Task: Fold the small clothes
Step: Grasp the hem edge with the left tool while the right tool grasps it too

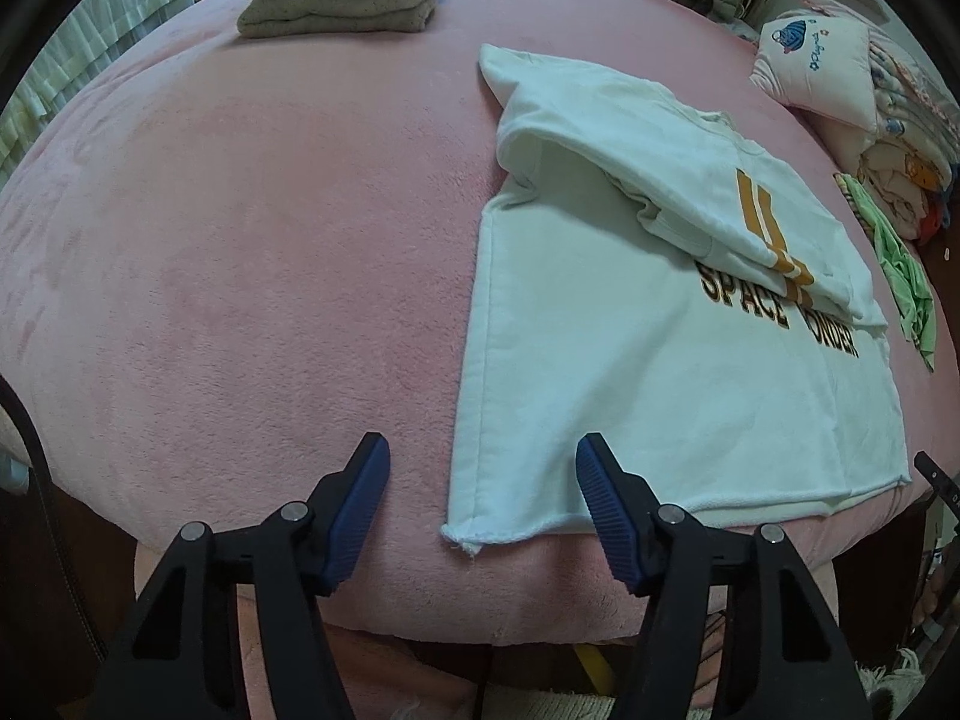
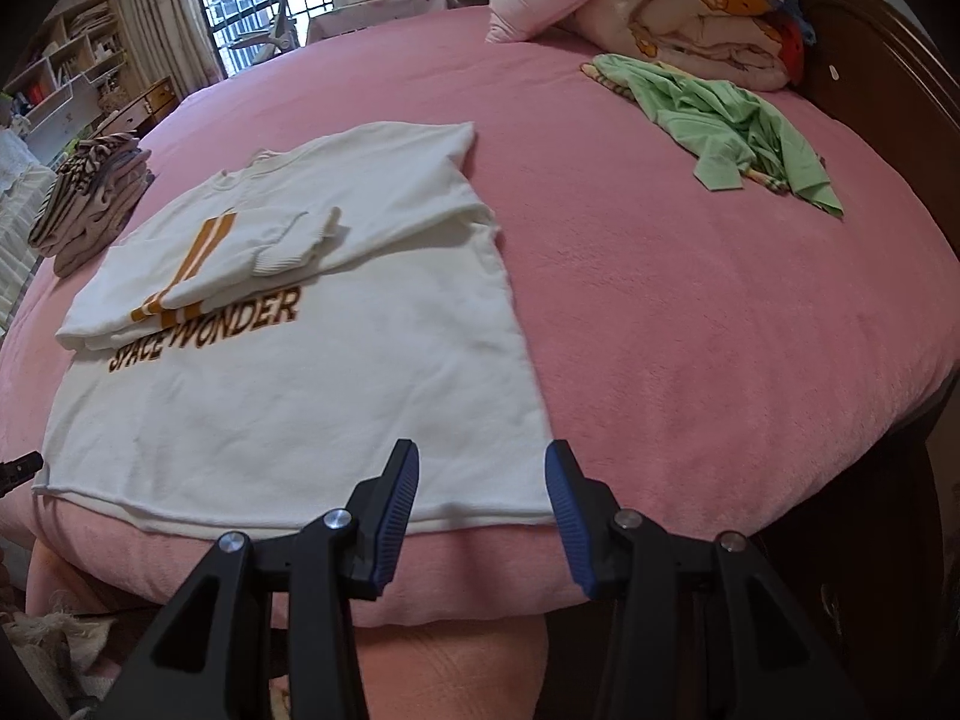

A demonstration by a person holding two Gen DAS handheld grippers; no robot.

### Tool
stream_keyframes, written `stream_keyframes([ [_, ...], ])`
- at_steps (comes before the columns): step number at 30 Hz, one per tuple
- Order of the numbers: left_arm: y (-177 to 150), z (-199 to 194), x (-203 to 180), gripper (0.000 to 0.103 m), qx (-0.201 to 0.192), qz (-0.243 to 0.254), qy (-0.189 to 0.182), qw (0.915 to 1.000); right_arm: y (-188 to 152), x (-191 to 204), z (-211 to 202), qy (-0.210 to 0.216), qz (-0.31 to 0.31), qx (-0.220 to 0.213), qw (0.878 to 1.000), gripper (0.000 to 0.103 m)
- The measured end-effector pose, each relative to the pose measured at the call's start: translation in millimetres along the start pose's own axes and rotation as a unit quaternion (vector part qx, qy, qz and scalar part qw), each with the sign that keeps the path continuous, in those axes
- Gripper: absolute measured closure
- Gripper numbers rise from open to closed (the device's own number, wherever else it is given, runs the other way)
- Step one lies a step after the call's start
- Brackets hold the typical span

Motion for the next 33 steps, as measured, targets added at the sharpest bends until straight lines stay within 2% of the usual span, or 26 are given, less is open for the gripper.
stream_keyframes([
  [9, -10.3, 6.2, -4.6, 0.042, 0.011, 0.006, -0.004, 0.9999, -8.9, -17.1, 13.2, 0.015, 0.024, 0.02, 0.999, 0.059],
  [23, -17.4, 10.5, 4.7, 0.042, 0.027, -0.04, -0.059, 0.9971, -23.0, -20.9, 34.8, 0.051, 0.056, 0.045, 0.996, 0.059],
  [27, -17.3, 12.9, 5.0, 0.042, 0.028, -0.052, -0.072, 0.9957, -24.3, -18.9, 36.4, 0.06, 0.053, 0.049, 0.996, 0.066],
  [33, -16.5, 15.6, 6.6, 0.042, 0.028, -0.052, -0.067, 0.996, -22.9, -11.4, 35.3, 0.066, 0.038, 0.051, 0.996, 0.079],
])
Point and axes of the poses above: each gripper's, at about its wrist camera, not at the fingertips, and z roughly the way its jaws point, x to its left, y to its top, the point moved 10 cm from there along z, roughly the way its jaws point, and after that the axes turned 2 degrees about -z, right-handed, at the moved point
